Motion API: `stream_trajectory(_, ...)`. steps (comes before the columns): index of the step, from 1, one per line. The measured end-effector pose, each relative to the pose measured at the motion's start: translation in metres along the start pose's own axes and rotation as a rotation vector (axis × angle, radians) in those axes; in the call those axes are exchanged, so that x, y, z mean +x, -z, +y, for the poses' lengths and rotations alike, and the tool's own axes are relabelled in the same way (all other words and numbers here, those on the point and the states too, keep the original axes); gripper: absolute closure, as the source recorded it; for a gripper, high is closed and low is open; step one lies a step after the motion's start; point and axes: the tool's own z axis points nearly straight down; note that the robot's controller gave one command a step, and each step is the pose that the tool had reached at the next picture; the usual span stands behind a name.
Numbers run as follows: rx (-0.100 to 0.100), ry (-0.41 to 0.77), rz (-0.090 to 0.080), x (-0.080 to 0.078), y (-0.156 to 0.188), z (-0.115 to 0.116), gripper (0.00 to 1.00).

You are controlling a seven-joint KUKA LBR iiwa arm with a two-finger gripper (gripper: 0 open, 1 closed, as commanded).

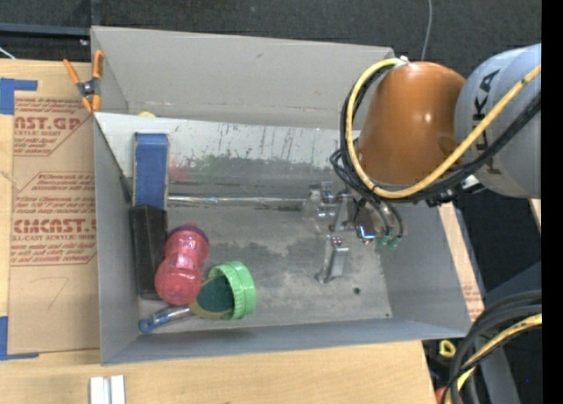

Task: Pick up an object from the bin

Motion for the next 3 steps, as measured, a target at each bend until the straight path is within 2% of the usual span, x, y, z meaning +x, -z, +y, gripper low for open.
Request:
stream_trajectory(1, -0.002, -0.011, 0.001, 0.006, -0.026, 0.004, 0.0)
stream_trajectory(2, -0.002, 0.003, -0.002, 0.024, -0.058, 0.049, 0.0)
stream_trajectory(3, 0.001, 0.003, -0.01, 0.019, -0.068, 0.06, 0.0)
